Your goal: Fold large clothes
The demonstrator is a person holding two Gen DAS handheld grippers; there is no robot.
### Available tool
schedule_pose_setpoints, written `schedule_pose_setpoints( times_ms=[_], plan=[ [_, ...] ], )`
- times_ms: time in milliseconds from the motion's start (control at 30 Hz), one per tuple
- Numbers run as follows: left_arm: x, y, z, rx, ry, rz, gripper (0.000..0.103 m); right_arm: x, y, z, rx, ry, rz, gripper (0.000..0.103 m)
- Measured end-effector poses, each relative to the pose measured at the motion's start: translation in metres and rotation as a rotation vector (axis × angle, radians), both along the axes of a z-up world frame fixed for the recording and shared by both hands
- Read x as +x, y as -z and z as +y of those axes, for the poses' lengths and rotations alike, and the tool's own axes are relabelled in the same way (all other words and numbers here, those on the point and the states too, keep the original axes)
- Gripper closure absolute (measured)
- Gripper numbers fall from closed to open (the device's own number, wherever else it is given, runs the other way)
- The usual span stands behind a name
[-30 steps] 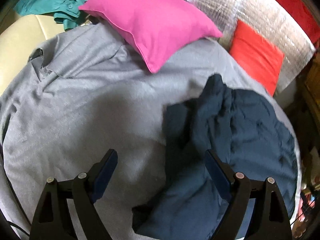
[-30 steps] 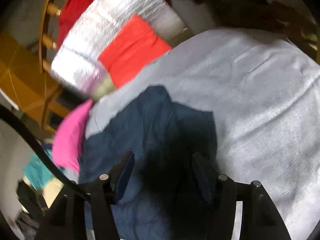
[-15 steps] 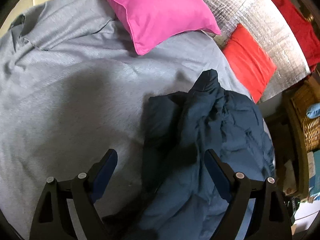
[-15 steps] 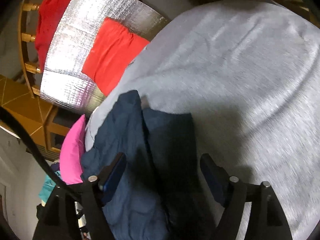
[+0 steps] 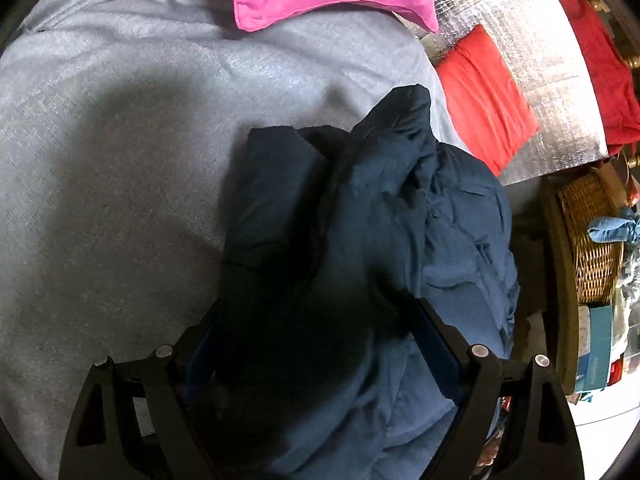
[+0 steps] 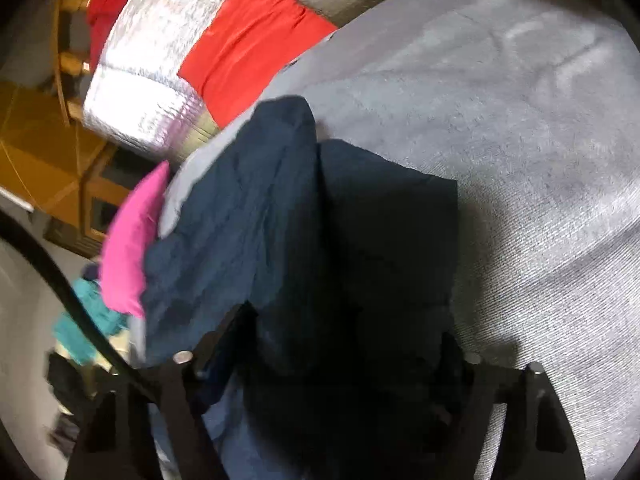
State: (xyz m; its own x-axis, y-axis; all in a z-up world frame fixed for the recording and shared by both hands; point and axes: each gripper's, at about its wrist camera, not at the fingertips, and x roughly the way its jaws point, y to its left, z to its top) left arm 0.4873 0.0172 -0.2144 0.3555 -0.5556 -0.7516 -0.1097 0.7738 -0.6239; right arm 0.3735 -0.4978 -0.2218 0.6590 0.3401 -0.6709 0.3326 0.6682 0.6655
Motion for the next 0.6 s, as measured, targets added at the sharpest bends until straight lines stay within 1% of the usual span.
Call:
schedule_pose_setpoints(
  times_ms=[33, 67, 133, 167, 200, 233, 267, 367, 467, 600],
  plan=[
    [-0.001, 0.000, 0.000, -0.005, -0.006, -0.001, 0.019, 0.000, 0.000, 0.000, -0.001, 0.005, 0.001, 0.036],
    [-0.001, 0.001, -0.001, -0.008, -0.009, -0.003, 0.027, 0.000, 0.001, -0.001, 0.005, 0.014, 0.004, 0.039],
    [-0.004, 0.000, -0.002, -0.005, -0.017, -0.008, 0.035, 0.000, 0.004, -0.001, 0.025, 0.025, -0.003, 0.044],
    [-0.006, 0.000, -0.002, -0.011, -0.021, -0.016, 0.042, -0.001, 0.003, 0.001, 0.021, 0.027, -0.005, 0.049],
    [-0.008, -0.001, -0.002, -0.022, -0.027, -0.023, 0.046, -0.003, 0.001, 0.003, 0.017, 0.027, -0.009, 0.053],
    [-0.011, -0.002, -0.002, -0.035, -0.036, -0.032, 0.052, -0.004, -0.001, 0.006, 0.013, 0.029, -0.011, 0.055],
    [-0.013, -0.004, -0.002, -0.038, -0.038, -0.038, 0.058, -0.005, -0.004, 0.009, -0.001, 0.030, -0.012, 0.059],
    [-0.019, -0.011, -0.003, -0.034, -0.036, -0.062, 0.069, -0.011, -0.015, 0.013, -0.011, 0.021, -0.020, 0.066],
    [-0.027, -0.021, -0.003, -0.019, -0.018, -0.085, 0.074, -0.018, -0.023, 0.015, -0.007, 0.003, -0.019, 0.067],
    [-0.044, -0.025, -0.004, 0.009, 0.033, -0.076, 0.074, -0.041, -0.022, 0.008, 0.032, -0.024, 0.030, 0.067]
  ],
)
